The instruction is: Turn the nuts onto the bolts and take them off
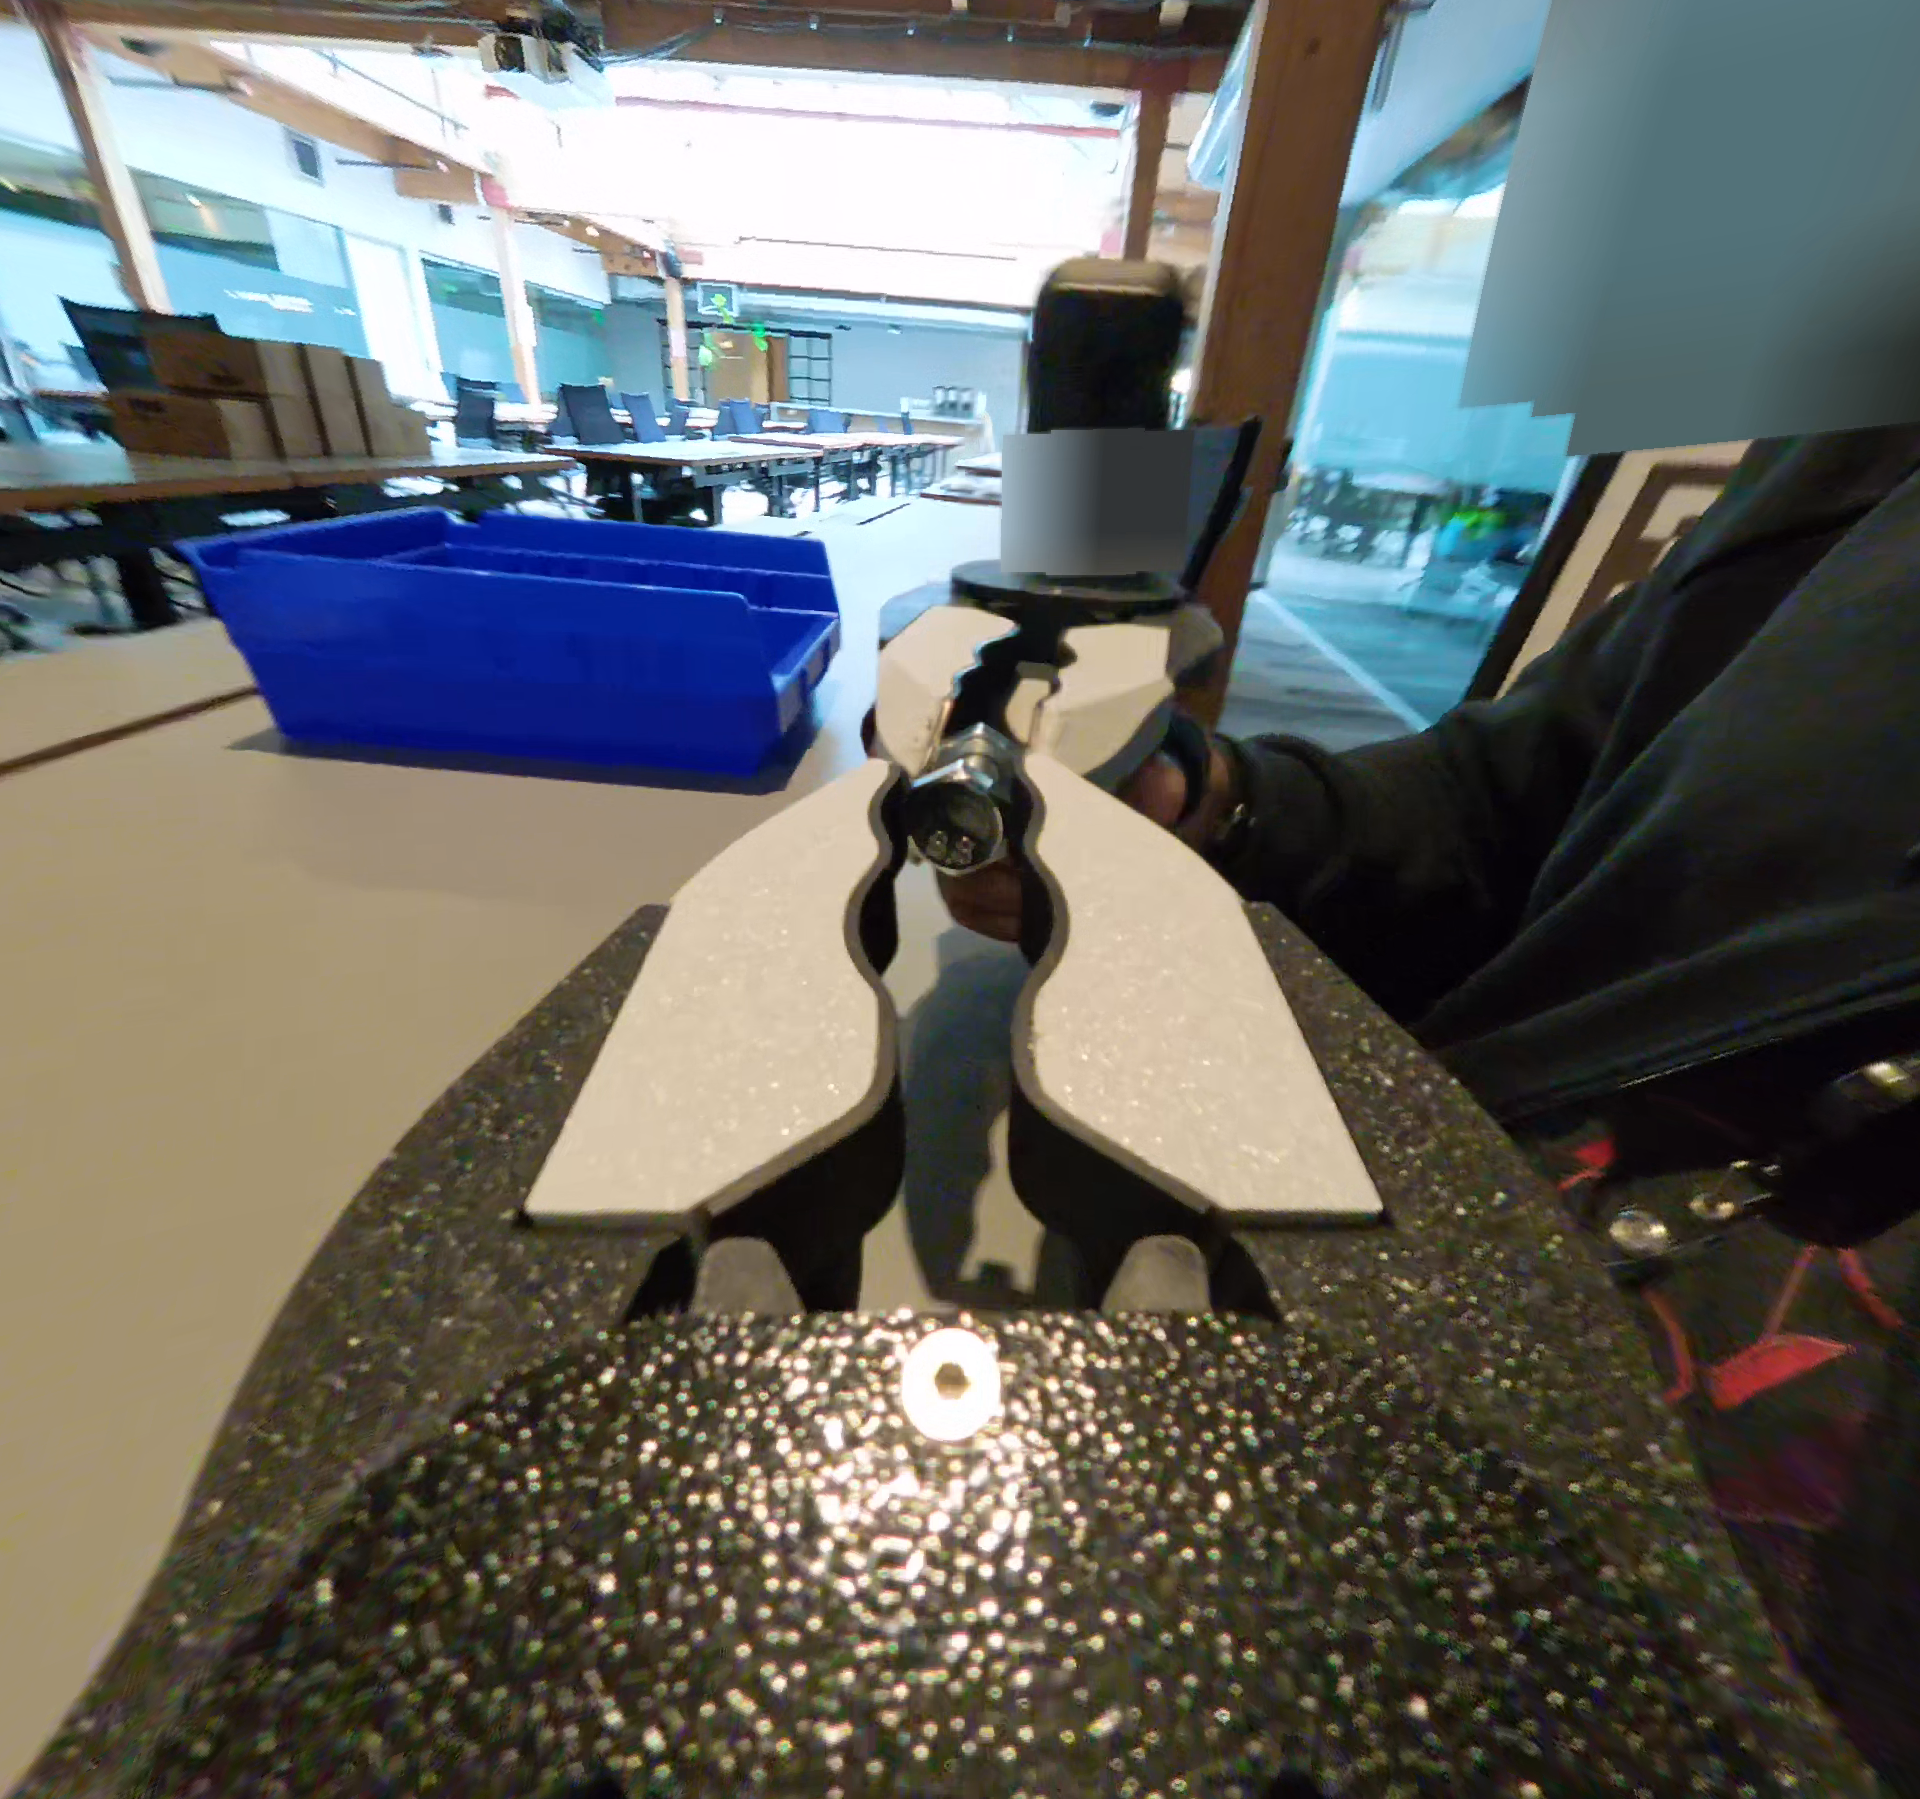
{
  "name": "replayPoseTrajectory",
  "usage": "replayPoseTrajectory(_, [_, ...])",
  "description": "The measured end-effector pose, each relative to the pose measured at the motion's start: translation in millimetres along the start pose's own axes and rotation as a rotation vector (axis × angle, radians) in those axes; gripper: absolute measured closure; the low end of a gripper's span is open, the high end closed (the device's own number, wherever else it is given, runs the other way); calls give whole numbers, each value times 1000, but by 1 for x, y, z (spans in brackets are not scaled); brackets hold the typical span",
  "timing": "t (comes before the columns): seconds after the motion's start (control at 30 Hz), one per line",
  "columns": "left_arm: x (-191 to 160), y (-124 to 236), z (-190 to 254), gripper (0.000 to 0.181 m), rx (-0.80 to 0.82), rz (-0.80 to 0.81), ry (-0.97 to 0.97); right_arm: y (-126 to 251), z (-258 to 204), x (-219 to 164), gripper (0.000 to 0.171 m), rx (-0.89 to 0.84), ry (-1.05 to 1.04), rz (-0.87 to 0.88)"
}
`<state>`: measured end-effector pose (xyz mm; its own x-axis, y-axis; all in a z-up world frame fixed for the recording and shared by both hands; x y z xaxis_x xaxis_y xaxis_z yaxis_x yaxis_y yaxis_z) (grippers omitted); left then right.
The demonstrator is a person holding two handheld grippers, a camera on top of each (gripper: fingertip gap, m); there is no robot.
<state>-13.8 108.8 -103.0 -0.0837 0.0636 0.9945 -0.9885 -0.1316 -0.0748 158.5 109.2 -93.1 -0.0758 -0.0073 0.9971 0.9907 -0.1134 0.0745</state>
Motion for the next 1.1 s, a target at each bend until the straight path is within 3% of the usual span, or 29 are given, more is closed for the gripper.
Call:
replayPoseTrajectory(0.13, [3, -4, 10, 164, 79, -55, -189, 0, 17, -12, 154, 292, -464, 104])
replayPoseTrajectory(0.2, [2, -4, 9, 164, 100, -65, -193, -1, 22, -18, 153, 352, -570, 136])
replayPoseTrajectory(0.33, [4, 3, 2, 164, 44, 27, -53, 2, 19, -9, 138, 167, -339, 93])
replayPoseTrajectory(0.5, [0, 6, -7, 164, -53, 80, 126, 3, 4, 0, 138, -58, 53, 22])
replayPoseTrajectory(0.73, [-5, 4, -11, 164, -125, 86, 234, -7, -17, -2, 135, -216, 421, -92])
replayPoseTrajectory(0.93, [-6, 1, -9, 164, -136, 47, 225, -7, -21, 0, 145, -248, 463, -78])
replayPoseTrajectory(1.1, [-6, -1, -7, 164, -106, 24, 191, -5, -15, 0, 151, -175, 318, -76])
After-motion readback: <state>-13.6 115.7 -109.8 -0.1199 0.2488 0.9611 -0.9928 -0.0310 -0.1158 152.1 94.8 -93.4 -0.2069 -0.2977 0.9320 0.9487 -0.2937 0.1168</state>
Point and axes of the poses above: each gripper's, where its closed fingertips meet, y back along the fingers, x out of its top, z = x × y across the jaws, the point moved 9 cm from there along y, back along the fingers, and after that the axes turned 2 degrees about -z, right-handed, at the moved point
